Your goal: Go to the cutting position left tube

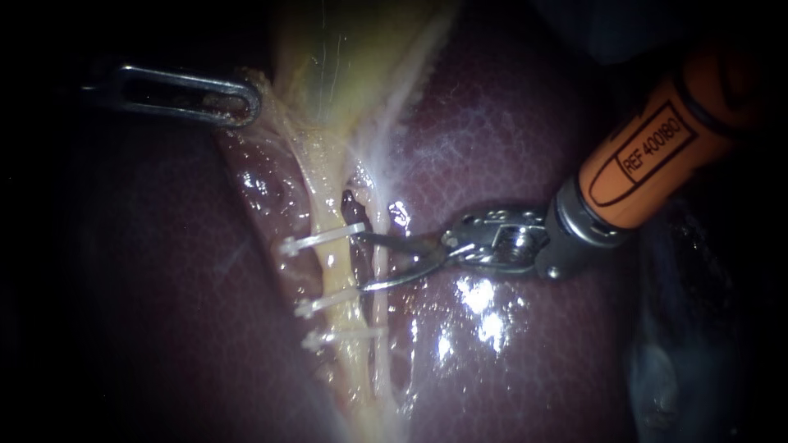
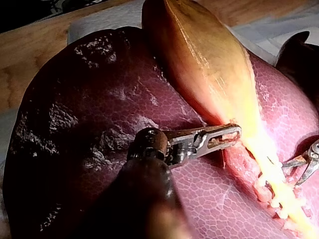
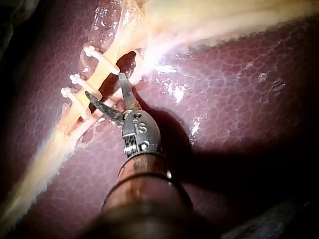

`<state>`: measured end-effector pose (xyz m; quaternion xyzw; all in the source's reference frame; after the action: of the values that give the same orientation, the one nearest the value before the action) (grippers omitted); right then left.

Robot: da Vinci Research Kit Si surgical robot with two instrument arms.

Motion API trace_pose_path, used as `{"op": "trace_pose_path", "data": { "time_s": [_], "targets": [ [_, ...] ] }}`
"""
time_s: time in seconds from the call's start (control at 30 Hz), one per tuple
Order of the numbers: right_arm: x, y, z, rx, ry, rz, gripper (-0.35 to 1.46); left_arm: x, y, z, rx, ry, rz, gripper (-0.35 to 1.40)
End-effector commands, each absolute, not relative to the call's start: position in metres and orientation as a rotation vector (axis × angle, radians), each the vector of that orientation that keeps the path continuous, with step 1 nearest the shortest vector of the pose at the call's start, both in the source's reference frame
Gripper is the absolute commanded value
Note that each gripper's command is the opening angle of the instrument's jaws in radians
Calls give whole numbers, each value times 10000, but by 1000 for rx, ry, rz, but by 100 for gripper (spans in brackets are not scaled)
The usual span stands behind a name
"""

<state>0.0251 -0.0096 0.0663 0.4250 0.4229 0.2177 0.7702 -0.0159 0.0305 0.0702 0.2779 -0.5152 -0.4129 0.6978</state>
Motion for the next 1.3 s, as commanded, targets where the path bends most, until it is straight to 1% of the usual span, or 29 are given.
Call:
{"op": "trace_pose_path", "data": {
  "time_s": [0.03, 0.17, 0.37, 0.57, 0.8, 0.9, 1.0, 1.3],
  "targets": [
    [251, -96, 665, 932, 914, 471, 128, -159, 305, 702, 619, -1149, -921, -35],
    [252, -96, 674, 980, 894, 476, 128, -160, 304, 703, 617, -1149, -921, -35],
    [256, -101, 682, 1015, 893, 468, 128, -160, 304, 704, 617, -1146, -920, -35],
    [265, -100, 680, 1066, 945, 472, 128, -160, 303, 704, 617, -1146, -920, -35],
    [284, -106, 669, 1134, 1031, 437, 128, -160, 303, 704, 617, -1137, -919, -35],
    [295, -109, 664, 1152, 1054, 423, 128, -160, 303, 704, 617, -1137, -919, -35],
    [303, -110, 662, 1172, 1088, 414, 124, -160, 303, 704, 617, -1137, -919, -35],
    [332, -104, 668, 1177, 1176, 450, 123, -160, 303, 705, 617, -1137, -919, -35]
  ]
}}
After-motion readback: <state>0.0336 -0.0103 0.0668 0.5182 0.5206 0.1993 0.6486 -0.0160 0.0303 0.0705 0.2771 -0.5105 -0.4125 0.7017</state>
